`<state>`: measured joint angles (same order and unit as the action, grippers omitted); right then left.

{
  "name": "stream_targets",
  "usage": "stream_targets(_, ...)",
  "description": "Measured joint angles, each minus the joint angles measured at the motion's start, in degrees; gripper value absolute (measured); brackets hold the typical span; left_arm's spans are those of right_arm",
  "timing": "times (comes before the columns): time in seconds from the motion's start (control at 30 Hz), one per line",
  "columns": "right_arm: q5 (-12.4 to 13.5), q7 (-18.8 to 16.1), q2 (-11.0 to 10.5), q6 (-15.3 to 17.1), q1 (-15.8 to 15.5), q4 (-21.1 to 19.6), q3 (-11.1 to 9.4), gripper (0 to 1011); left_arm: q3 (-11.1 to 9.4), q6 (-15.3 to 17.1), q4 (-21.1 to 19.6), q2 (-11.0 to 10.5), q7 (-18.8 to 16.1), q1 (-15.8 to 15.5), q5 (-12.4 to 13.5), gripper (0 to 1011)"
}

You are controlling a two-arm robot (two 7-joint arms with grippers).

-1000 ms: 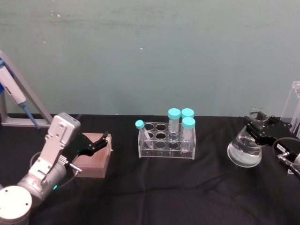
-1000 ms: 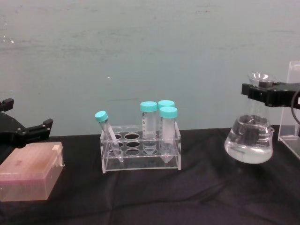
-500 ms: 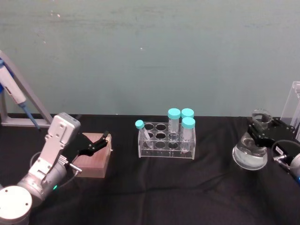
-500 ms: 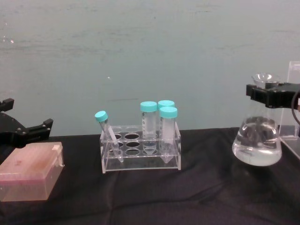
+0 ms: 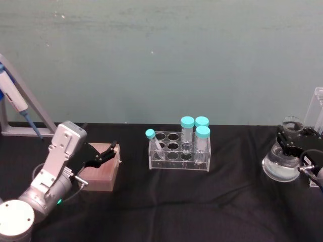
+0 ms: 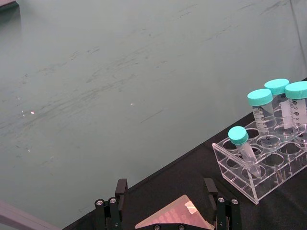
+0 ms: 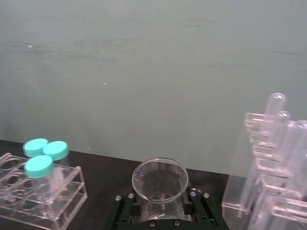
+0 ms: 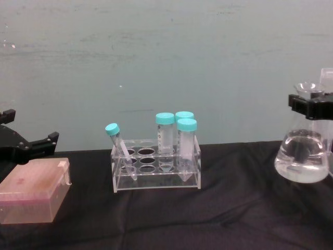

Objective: Place the experimental apparatus aside using one hand.

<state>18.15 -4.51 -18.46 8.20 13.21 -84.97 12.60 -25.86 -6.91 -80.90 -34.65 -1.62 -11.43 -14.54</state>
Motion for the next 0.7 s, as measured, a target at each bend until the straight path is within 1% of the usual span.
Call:
stream_targets(0.13,-1.15,1.33,0.66,0.40,0.05,0.72,-0.95,452,0.00,0.00,0.00,0.00,0.00,0.00,-0.01,1000)
stream_targets(0.3,-1.81,1.93,1.35,0.72,0.15,1.43,-1.85,451,0.00,0.00,0.00,0.00,0.00,0.00,0.00,1000)
stream_targets(0.5,-2.30,1.88,1.99,0.80,0.25,2.02,-2.64,451,0.00,0.00,0.00,0.00,0.00,0.00,0.00,1000)
stream_targets(0.7,-2.73,0.95,2.81,0.89,0.31,2.56,-3.45,452,0.00,0.00,0.00,0.00,0.00,0.00,0.00,1000)
